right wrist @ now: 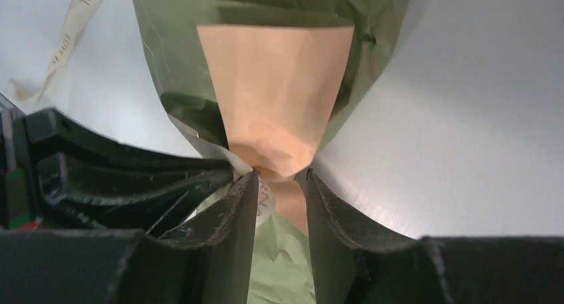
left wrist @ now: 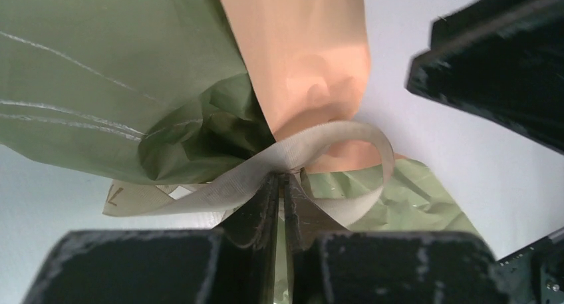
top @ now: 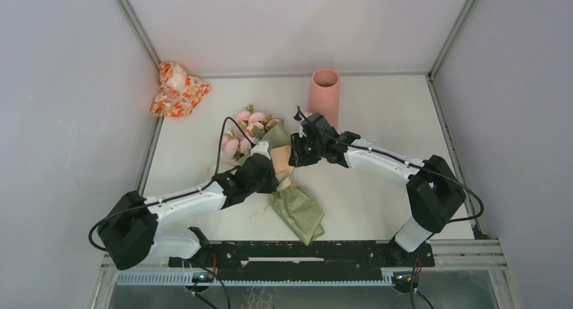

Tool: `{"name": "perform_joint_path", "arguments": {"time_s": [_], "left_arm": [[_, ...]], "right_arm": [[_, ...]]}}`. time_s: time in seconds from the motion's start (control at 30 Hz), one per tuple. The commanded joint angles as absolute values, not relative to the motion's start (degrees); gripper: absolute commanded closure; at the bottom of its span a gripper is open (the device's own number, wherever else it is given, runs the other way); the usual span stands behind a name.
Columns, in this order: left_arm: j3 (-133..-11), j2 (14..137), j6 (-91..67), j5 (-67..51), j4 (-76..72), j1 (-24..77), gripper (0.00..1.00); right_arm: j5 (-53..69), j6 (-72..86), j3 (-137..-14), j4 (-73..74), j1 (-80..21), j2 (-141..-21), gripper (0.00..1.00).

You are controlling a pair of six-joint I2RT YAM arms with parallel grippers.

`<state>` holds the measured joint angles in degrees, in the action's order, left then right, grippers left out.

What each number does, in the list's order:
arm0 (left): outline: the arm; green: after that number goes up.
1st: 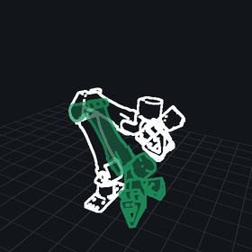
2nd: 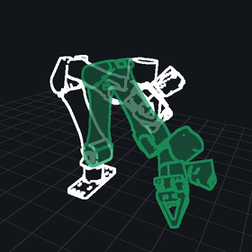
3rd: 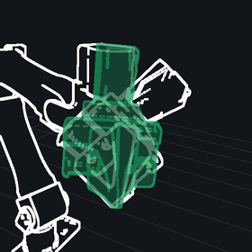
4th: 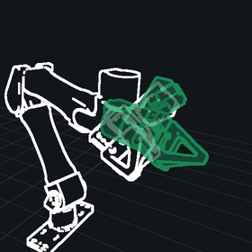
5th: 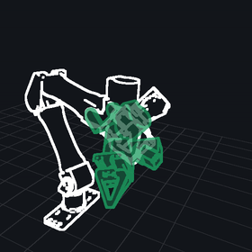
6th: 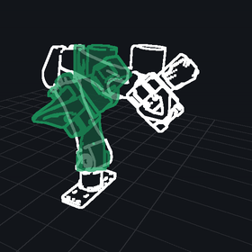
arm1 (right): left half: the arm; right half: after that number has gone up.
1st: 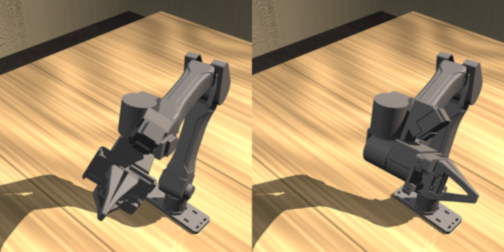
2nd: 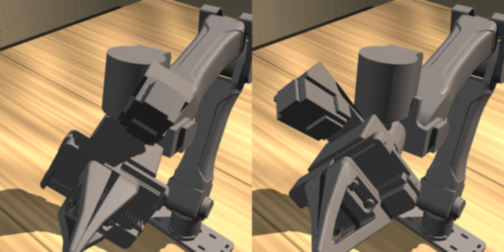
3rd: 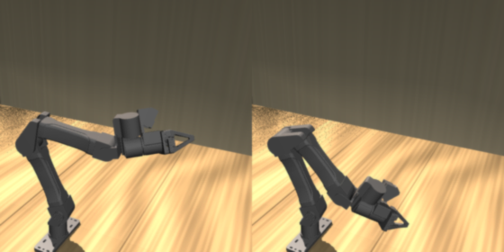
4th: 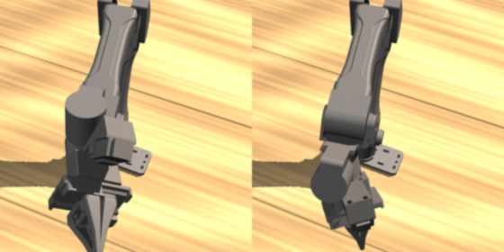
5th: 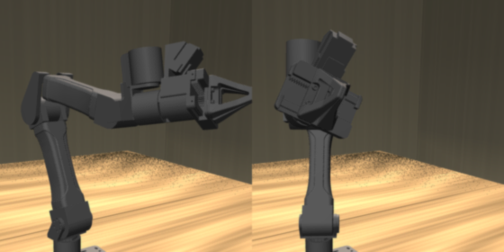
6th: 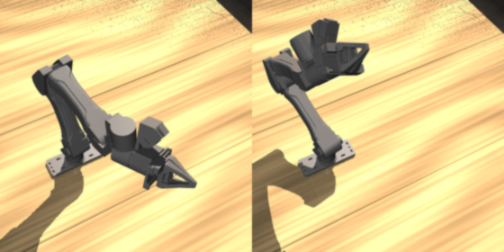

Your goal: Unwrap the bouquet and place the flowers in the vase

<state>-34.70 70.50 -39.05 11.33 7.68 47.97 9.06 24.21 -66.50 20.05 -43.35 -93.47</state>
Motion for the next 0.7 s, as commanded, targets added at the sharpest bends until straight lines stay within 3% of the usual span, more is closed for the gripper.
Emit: {"name": "perform_joint_path", "arguments": {"time_s": [0.0, 0.2, 0.3, 0.67], "left_arm": [[-35.32, 73.93, -39.18, 10.76, 5.0, 48.25, 0.88], [-36.85, 78.48, -39.38, 9.68, 4.75, 48.25, 0.9], [-36.14, 78.37, -40.6, 11.41, 5.79, 48.26, 1.0], [-32.36, 74.37, -42.09, 15.07, 9.23, 48.26, 1.0]], "right_arm": [[9.21, 24.58, -64.61, 18.34, -44.59, -89.35, 0.59], [7.76, 24.72, -63.78, 19.0, -47.3, -90.67, 0.59], [7.47, 25.48, -62.71, 18.4, -48.89, -91.1, 0.59], [3.3, 27.06, -58.51, 16.18, -49.2, -91.72, 0.59]]}}
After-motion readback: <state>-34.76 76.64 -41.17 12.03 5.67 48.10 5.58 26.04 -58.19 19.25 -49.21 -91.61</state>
